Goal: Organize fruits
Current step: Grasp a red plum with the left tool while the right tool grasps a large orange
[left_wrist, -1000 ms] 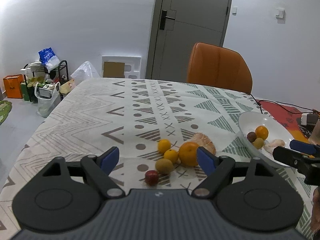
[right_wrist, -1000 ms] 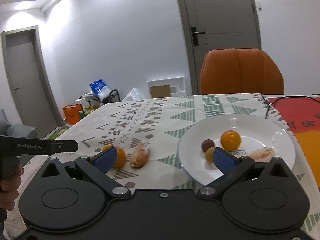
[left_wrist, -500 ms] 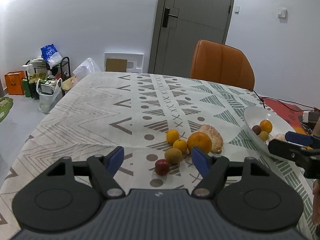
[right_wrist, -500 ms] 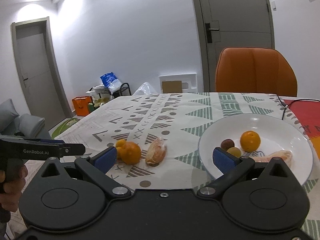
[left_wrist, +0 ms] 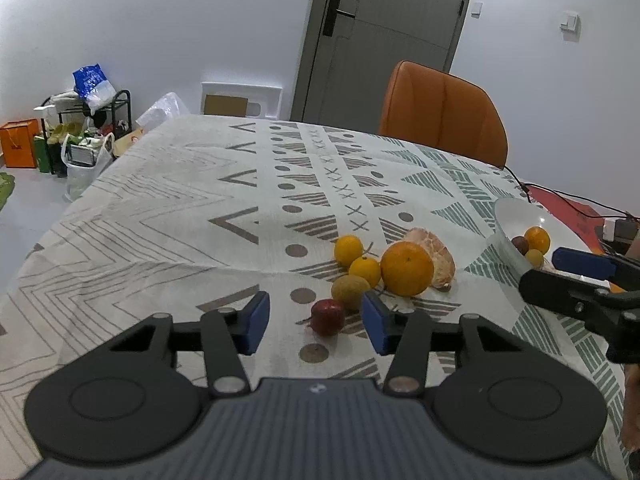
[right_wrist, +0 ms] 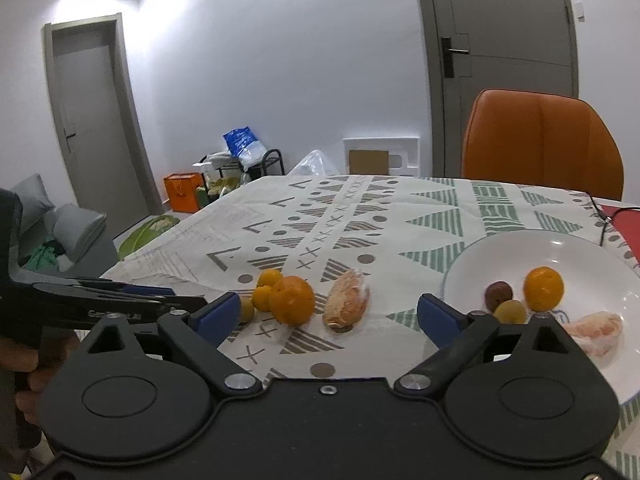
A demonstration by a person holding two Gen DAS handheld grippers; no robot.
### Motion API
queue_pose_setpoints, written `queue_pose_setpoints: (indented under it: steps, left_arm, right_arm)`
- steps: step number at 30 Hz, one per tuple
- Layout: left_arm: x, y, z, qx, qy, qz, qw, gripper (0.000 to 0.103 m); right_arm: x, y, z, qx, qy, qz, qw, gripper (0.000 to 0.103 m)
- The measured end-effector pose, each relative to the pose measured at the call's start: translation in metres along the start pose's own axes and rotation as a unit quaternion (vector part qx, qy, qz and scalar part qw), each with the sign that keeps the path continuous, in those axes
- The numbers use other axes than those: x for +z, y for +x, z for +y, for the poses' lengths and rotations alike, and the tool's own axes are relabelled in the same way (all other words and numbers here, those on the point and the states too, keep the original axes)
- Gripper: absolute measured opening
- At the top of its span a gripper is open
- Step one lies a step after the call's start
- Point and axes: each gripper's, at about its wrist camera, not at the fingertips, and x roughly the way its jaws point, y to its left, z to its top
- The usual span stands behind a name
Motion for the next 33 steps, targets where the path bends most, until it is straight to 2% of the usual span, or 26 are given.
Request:
queue_pose_setpoints:
  steps: [5, 10, 24, 33]
  left_arm:
    - [-0.002, 0.011, 0.004, -0.009, -0.005, 0.011, 0.9999, 0.04]
    - [-0.005, 0.021, 0.009, -0.025, -0.018, 0.023, 0.9993, 0.022]
    - [0.0, 0.008, 0.043, -0.003, -0.047, 0.008, 0.9989, 0.021]
    - [0.001, -0.003, 0.06, 0.009, -0.06, -0.001, 0.9982, 0.021]
  right_arm:
    - [0.001, 0.01, 0.007, 0.005, -0.009, 0.014, 1.0, 0.089]
    - [0.002, 0.018, 0.012, 0.009, -0.016, 0.025, 1.0, 0.086]
    - [0.004, 0.047, 0.024, 0.022, -0.028, 0.044, 0.998, 0.066]
    - [0.006, 0.064, 0.031, 0.025, -0.032, 0.053, 0.998, 0.06]
